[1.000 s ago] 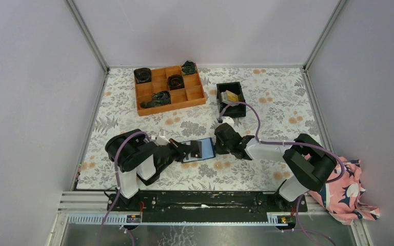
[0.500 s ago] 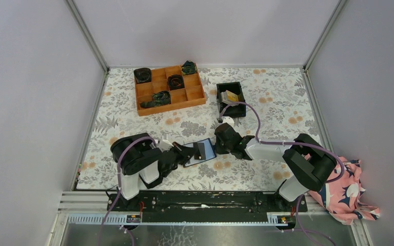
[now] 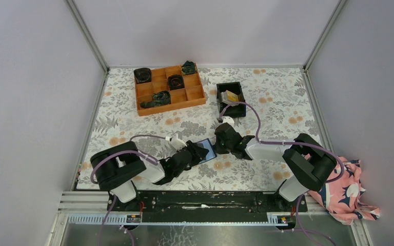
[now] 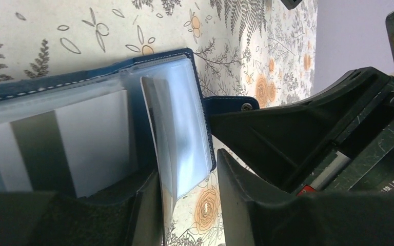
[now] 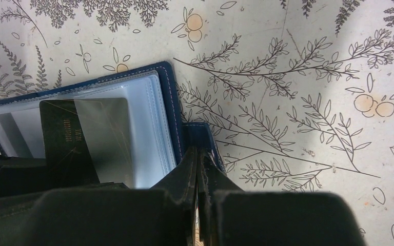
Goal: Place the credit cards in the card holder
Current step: Insert the credit card into the card holder.
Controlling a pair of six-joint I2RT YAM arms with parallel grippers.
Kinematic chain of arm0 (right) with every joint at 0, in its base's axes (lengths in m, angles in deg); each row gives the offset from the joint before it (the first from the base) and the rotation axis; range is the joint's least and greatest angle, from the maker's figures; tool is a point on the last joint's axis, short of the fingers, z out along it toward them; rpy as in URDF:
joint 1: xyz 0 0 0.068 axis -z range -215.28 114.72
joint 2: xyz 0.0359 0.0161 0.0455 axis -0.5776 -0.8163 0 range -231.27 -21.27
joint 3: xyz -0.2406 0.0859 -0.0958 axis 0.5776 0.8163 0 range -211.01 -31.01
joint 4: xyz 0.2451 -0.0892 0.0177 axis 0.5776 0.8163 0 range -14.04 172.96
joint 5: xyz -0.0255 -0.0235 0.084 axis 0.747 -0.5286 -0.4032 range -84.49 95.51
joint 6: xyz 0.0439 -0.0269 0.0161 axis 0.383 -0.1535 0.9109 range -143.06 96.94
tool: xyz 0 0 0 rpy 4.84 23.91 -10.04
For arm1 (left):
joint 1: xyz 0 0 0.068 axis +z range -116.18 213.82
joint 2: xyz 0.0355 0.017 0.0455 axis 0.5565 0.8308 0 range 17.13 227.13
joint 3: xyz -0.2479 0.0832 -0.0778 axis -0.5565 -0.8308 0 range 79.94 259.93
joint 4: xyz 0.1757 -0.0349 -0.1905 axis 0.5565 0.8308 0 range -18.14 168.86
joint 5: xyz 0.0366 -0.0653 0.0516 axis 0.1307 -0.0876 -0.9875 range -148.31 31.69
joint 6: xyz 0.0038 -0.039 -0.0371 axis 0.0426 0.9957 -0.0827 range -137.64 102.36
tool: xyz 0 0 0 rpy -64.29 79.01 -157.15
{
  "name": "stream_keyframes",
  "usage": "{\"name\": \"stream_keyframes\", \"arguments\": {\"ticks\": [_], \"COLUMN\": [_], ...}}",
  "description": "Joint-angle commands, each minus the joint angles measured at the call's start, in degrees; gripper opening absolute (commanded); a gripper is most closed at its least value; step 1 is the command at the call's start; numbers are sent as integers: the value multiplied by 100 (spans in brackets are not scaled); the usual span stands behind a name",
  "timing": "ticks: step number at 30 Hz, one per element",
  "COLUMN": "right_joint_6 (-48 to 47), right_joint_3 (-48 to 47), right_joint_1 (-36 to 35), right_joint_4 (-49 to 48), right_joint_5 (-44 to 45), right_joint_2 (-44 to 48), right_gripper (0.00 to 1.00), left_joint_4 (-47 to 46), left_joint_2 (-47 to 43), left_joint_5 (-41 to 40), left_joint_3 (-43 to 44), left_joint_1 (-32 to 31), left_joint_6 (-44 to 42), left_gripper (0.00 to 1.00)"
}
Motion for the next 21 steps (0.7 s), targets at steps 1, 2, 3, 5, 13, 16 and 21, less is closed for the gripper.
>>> {"name": "stream_keyframes", "arguments": {"ticks": [1, 2, 3, 5, 13, 16, 21], "right_joint_6": [-72, -71, -71, -74, -81, -82, -83], "right_joint_3": [368, 371, 371, 374, 336, 330, 320], "right_joint_1": [-11, -6, -10, -4, -7, -9, -8], "right_joint_4": [966, 962, 964, 955, 947, 946, 945], "right_joint_5": [-233, -236, -236, -236, -263, -279, -289], "right_joint_2": [-448, -451, -448, -446, -458, -457, -464], "right_gripper": [0, 0, 0, 0, 0, 0, 0], "left_joint_4": [1852, 2009, 2150, 2413, 2732, 2738, 2754], "left_joint_2": [-228, -307, -378, -510, -710, -661, -639], "left_joint_5": [-135, -176, -227, -368, -508, -484, -506], "left_joint_3": [259, 276, 265, 222, -10, -10, -86], "left_joint_1": [-166, -204, -240, -325, -363, -362, -389], "left_joint_6": [-482, -500, -498, -439, -325, -317, -229], "left_gripper": [47, 47, 48, 50, 57, 61, 64]}}
